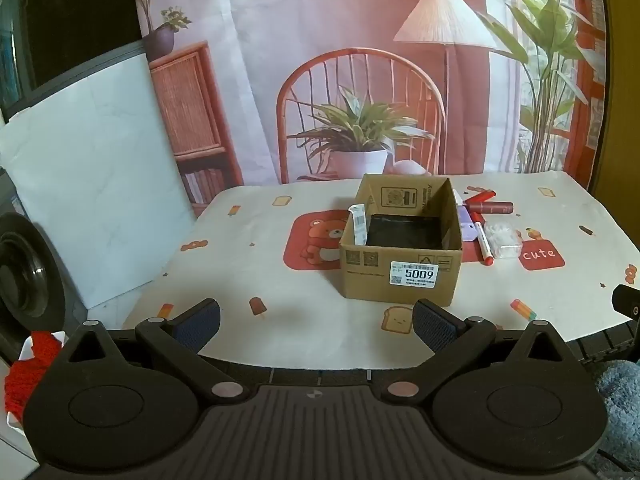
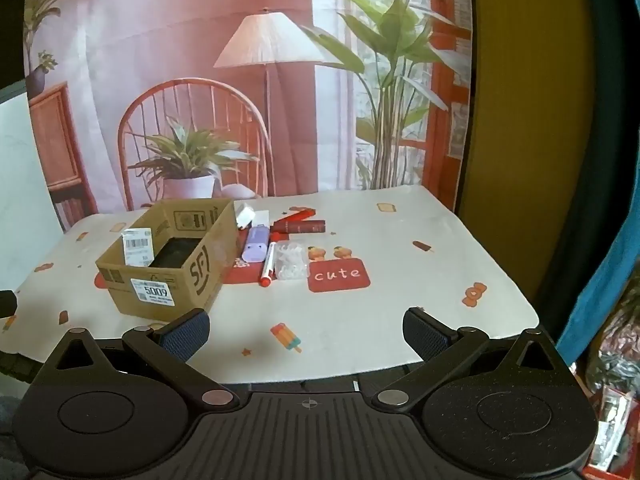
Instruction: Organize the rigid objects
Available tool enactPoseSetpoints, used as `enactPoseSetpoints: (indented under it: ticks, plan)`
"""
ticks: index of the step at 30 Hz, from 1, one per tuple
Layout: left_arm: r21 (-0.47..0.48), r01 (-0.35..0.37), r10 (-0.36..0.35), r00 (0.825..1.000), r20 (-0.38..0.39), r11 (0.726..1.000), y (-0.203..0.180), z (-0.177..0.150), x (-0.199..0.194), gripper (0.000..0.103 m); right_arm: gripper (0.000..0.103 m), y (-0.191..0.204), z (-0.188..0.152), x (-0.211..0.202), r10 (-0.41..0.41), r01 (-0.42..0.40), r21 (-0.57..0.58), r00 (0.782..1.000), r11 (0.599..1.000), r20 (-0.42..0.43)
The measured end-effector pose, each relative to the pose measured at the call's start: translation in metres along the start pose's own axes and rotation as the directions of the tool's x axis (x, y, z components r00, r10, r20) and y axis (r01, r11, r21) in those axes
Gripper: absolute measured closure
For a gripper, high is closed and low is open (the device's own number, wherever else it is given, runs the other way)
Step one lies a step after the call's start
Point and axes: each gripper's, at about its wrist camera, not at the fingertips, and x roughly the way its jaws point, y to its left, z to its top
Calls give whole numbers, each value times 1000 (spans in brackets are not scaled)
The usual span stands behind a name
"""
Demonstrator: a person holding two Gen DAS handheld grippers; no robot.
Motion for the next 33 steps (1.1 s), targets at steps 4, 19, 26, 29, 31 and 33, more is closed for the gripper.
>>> enactPoseSetpoints:
  ticks: [4, 19, 26, 29, 31, 33]
  plan:
    - [-2, 4, -4, 1000, 1, 1000, -3, 1, 1, 0, 0, 1, 0, -1, 2, -2, -1, 1000, 1000, 3]
    - [3, 25, -25, 1000, -7, 1000, -4, 0, 0, 0, 0, -1, 0, 0, -1, 1, -4, 1000, 1000, 5]
    - [-1, 43, -43, 999, -11, 999, -1, 0, 1, 0, 0, -2, 2, -1, -6, 6, -4, 1000, 1000, 4]
    - [3, 52, -52, 999, -8, 999, -3, -1, 1, 0, 0, -2, 2, -1, -6, 6, -4, 1000, 1000, 4]
    - [13, 59, -59, 998, -3, 998, -4, -2, 0, 0, 0, -3, 2, -2, -7, 7, -3, 1000, 1000, 4]
    - [14, 66, -66, 998, -3, 998, -3, -2, 0, 0, 0, -6, 3, -3, -9, 9, -2, 1000, 1000, 4]
